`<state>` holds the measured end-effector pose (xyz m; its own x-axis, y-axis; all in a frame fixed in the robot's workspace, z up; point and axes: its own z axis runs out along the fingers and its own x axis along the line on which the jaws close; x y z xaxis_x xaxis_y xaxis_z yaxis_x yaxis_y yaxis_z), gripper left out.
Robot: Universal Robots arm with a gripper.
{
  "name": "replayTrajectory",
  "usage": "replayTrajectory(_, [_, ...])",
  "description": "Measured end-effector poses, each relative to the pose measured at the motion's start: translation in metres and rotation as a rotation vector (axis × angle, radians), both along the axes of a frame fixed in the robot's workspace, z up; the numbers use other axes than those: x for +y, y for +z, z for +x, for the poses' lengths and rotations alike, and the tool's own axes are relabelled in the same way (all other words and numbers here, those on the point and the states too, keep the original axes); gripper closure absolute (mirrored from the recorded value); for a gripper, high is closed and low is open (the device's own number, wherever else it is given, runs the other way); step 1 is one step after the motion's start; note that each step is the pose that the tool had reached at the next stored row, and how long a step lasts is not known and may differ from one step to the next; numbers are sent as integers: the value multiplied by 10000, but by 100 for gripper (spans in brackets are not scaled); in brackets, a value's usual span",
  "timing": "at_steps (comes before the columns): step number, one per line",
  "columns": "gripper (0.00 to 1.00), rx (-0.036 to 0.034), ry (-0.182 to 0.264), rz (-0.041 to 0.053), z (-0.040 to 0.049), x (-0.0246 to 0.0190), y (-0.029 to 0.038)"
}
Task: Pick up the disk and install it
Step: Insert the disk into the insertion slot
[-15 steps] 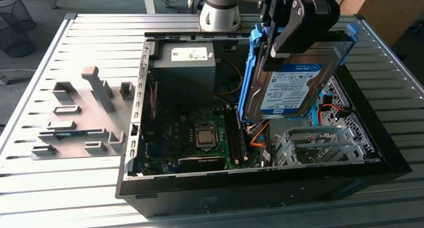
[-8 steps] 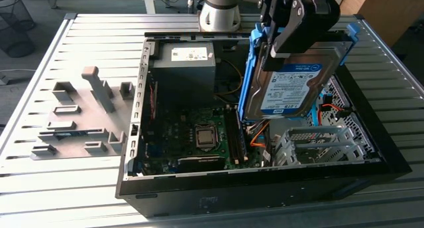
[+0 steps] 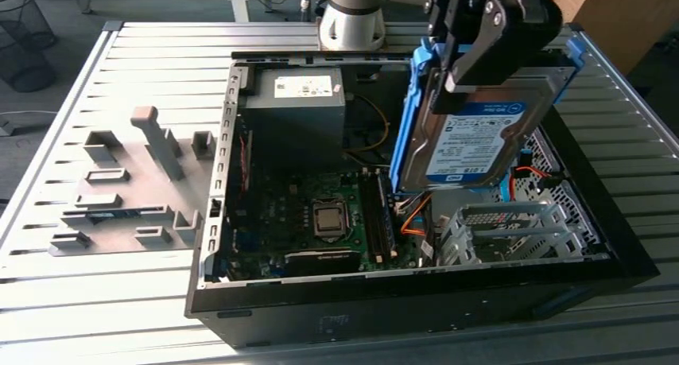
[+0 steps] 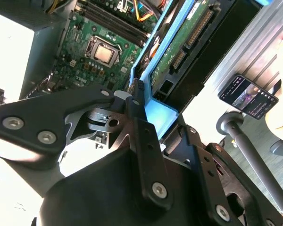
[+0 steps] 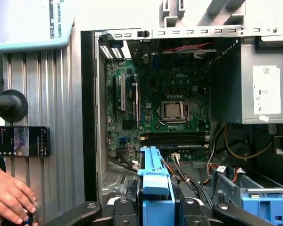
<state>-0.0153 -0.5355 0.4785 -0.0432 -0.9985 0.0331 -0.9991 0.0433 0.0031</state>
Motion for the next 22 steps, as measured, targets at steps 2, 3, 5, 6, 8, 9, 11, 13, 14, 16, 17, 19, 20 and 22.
replayTrajectory(2, [63,1,0,0,48,0,-2])
replayTrajectory(3, [63,1,1,0,68,0,-2])
replayTrajectory(5, [63,1,0,0,91,0,-3])
replayTrajectory(6, [63,1,0,0,100,0,-3])
replayTrajectory(8, [63,1,-1,0,103,0,-3])
replayTrajectory(9, [63,1,-2,0,103,0,-3])
replayTrajectory(11, [63,1,0,0,104,0,-3])
replayTrajectory(13, [63,1,0,0,104,0,-3])
replayTrajectory(14, [63,1,0,0,104,-1,-3])
replayTrajectory(16, [63,1,1,1,105,-15,-4])
replayTrajectory(17, [63,1,1,0,106,-24,-4])
replayTrajectory(19, [63,1,0,0,114,-55,-7])
replayTrajectory(20, [63,2,0,0,123,-75,-10])
replayTrajectory(22, [63,6,0,0,153,-116,-17])
